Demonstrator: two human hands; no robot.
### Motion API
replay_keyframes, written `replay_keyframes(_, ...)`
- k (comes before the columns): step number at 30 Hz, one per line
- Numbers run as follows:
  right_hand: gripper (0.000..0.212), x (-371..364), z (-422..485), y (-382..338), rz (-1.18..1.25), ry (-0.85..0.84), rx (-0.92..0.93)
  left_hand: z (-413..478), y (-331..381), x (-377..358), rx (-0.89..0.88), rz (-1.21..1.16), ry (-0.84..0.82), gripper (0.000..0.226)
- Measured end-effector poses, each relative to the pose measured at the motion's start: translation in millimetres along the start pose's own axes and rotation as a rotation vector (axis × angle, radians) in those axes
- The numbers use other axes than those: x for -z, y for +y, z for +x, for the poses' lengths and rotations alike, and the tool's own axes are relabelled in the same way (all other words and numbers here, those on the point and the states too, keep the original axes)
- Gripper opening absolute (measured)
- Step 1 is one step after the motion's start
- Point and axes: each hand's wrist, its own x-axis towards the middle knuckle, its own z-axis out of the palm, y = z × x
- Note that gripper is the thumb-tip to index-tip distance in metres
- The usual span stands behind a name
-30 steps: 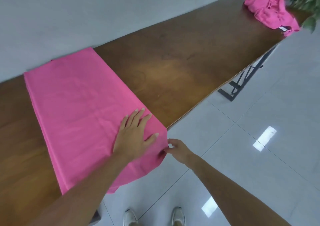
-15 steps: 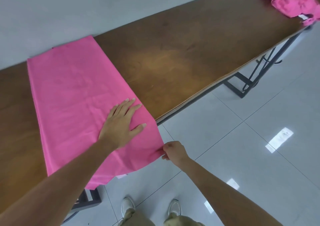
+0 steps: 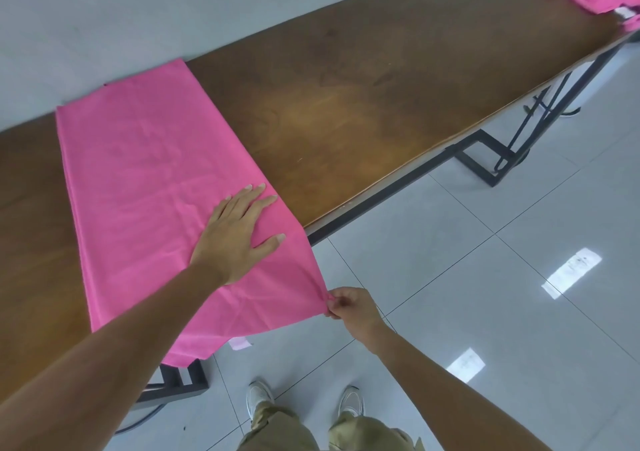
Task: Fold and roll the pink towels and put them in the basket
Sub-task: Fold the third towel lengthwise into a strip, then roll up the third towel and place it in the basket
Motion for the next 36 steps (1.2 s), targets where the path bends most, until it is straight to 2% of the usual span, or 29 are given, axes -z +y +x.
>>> replay_keyframes(3,0.020,0.1,-1.3,5.9,-0.075,0.029,0.018,-0.4,0.3,-0.6,0.000,-0.009,0.005,0.077)
replay_keyframes(6,0.015,-0.4,-5.6,10.4,-0.033,0.031,-0.005,-0.7,0.1,-0.7,0.002,-0.013,0.008,0.077)
replay_keyframes(8,0.016,1.2,-7.7,9.8,0.000,0.017,-0.050,-0.5,0.4,0.0,0.004,-0.015,0.006,0.077)
replay_keyframes(12,0.025,11.2,-12.4,14.4,0.157,0.027,-0.259,-0.7,0.9,-0.2,0.000,-0.013,0.007,0.077)
replay_keyframes(16,0.022,17.0,-18.3,19.6,0.107,-0.001,-0.306,0.1,0.1,-0.2,0.004,-0.006,0.000,0.077)
replay_keyframes(20,0.012,17.4,-13.8,2.5,0.067,0.029,-0.259,0.4,-0.3,0.3,0.000,-0.009,-0.004,0.077)
replay_keyframes(26,0.013,20.0,-9.9,-26.6,0.007,0.077,-0.135,0.7,0.0,1.3,-0.002,0.005,-0.012,0.078)
replay_keyframes(36,0.011,0.9,-34.4,-110.5,-0.143,0.118,0.235,2.3,-4.1,-3.6,-0.047,0.036,0.006,0.079)
